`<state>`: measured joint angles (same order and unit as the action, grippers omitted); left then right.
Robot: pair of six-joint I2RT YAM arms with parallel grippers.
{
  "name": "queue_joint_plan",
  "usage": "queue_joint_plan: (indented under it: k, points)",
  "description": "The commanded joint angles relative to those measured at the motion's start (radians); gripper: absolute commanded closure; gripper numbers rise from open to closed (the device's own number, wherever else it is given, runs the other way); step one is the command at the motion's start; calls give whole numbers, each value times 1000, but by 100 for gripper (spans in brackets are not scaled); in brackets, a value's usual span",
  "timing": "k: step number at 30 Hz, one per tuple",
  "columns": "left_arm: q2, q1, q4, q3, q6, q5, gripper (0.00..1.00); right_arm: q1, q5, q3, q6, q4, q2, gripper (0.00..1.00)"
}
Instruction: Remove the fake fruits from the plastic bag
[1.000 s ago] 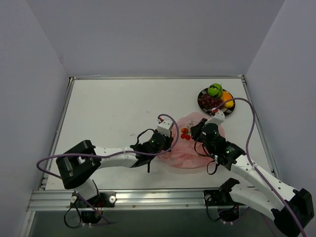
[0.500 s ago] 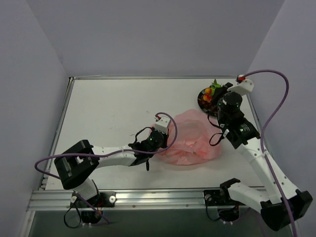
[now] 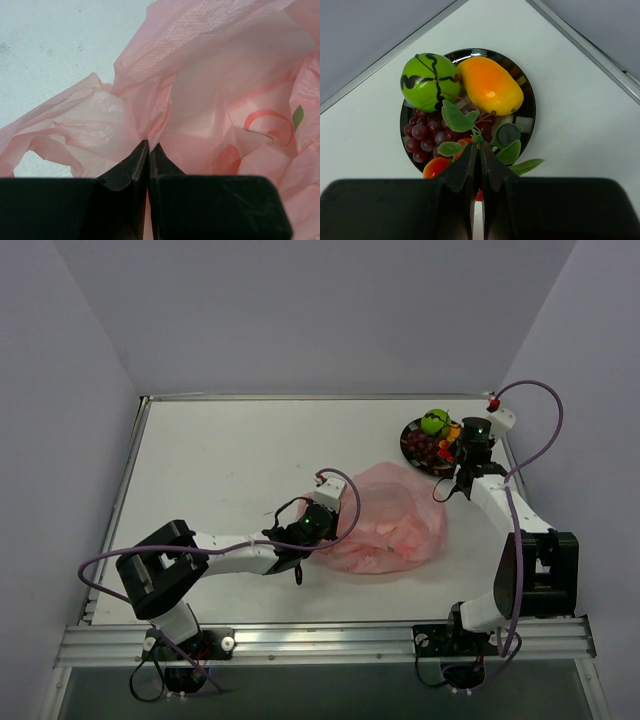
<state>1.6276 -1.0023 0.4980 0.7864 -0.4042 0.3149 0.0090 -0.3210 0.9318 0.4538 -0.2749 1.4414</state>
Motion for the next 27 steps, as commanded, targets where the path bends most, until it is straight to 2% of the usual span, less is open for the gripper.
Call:
queue_joint_plan:
  k: [1, 12, 15, 18, 19, 22, 25, 27]
  points:
    - [3, 7, 22, 19, 7, -13, 98, -58, 72, 9, 28, -128, 53, 100]
    - [-6, 7, 31, 16, -4, -43, 98, -99, 158, 38, 57, -214, 235, 100]
    - [-3, 5, 33, 16, -7, -50, 98, -99, 163, 29, 65, -230, 252, 94]
    - [-2, 5, 33, 17, -10, -53, 98, -101, 135, 21, 72, -230, 260, 78]
    - [-2, 5, 33, 19, -10, -56, 98, -107, 132, 19, 74, -228, 263, 69]
    - [-3, 5, 34, 16, -12, -56, 98, -118, 154, 25, 79, -221, 275, 56]
    - [0, 5, 34, 17, -12, -56, 98, -119, 169, 24, 88, -211, 268, 53]
    - [2, 5, 34, 17, -13, -56, 98, -119, 171, 13, 88, -207, 232, 45]
